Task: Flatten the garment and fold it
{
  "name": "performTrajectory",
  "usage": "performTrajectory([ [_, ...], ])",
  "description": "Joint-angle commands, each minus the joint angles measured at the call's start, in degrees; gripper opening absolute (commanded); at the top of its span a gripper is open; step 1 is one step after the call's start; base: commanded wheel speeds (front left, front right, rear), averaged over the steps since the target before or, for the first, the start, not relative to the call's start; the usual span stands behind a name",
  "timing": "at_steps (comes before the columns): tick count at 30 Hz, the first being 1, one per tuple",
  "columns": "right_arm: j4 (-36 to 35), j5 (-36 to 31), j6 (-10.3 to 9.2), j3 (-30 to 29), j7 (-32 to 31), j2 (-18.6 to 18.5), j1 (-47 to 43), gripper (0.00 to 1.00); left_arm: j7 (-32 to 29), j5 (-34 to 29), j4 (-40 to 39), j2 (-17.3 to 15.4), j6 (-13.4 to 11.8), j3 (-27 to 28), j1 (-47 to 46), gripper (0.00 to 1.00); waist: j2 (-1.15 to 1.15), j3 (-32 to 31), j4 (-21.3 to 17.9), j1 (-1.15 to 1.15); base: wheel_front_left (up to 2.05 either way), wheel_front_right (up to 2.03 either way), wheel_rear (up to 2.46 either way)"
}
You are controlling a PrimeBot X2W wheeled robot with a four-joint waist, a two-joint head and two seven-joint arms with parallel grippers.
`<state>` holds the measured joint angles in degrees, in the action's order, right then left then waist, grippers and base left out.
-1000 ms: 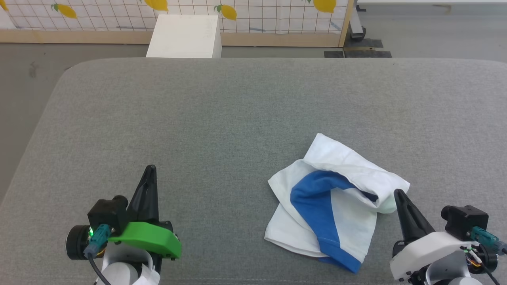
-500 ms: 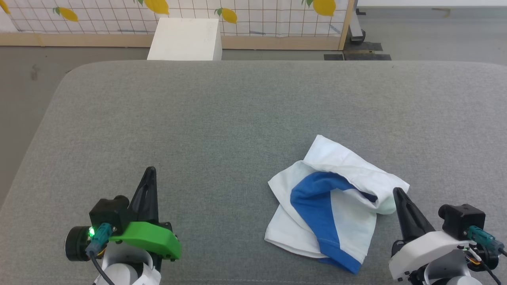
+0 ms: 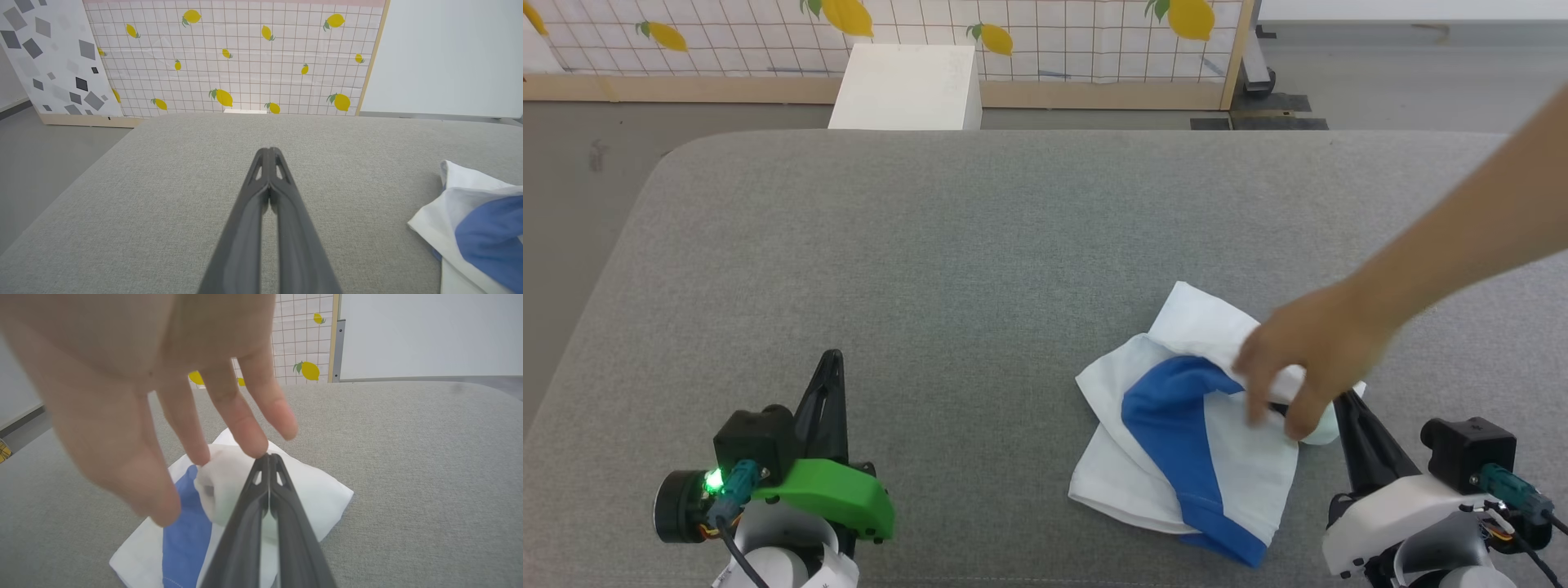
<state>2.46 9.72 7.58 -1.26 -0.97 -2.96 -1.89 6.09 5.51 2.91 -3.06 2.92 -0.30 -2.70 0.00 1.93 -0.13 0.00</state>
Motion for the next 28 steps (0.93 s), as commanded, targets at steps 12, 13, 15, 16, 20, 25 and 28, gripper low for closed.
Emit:
performTrajectory([
  [12, -0.95, -3.06, -0.06, 0.44, 0.53, 0.06, 1.24, 0.00, -1.74, -1.73, -1.00, 0.13, -1.02, 0.19, 1.40, 0.00, 0.00, -0.51, 0.03, 0.00, 0.00, 0.00, 0.00],
  [13, -0.99, -3.26, -0.06, 0.46, 0.54, 0.06, 1.26, 0.00, -1.87, -1.84, -1.05, 0.13, -1.07, 0.19, 1.44, 0.00, 0.00, -0.55, 0.04, 0.00, 0.00, 0.00, 0.00],
  [15, -1.07, -3.61, -0.06, 0.51, 0.57, 0.06, 1.30, 0.00, -2.10, -2.05, -1.16, 0.13, -1.18, 0.20, 1.51, 0.00, 0.00, -0.63, 0.04, 0.00, 0.00, 0.00, 0.00],
  [16, -1.12, -3.81, -0.06, 0.53, 0.58, 0.06, 1.32, 0.00, -2.23, -2.16, -1.21, 0.13, -1.23, 0.20, 1.54, 0.00, 0.00, -0.67, 0.04, 0.00, 0.00, 0.00, 0.00],
  [20, -1.28, -4.52, -0.07, 0.62, 0.63, 0.06, 1.39, 0.00, -2.69, -2.56, -1.41, 0.14, -1.43, 0.21, 1.68, 0.00, 0.00, -0.82, 0.05, 0.00, 0.00, 0.00, 0.00],
  [25, -1.47, -5.39, -0.07, 0.73, 0.68, 0.07, 1.47, 0.00, -3.26, -3.05, -1.66, 0.15, -1.68, 0.23, 1.85, 0.00, 0.00, -1.01, 0.07, 0.00, 0.00, 0.00, 0.00],
  [28, -1.60, -5.93, -0.07, 0.79, 0.72, 0.07, 1.52, 0.00, -3.62, -3.36, -1.82, 0.15, -1.84, 0.24, 1.96, 0.00, 0.00, -1.12, 0.07, 0.00, 0.00, 0.00, 0.00],
])
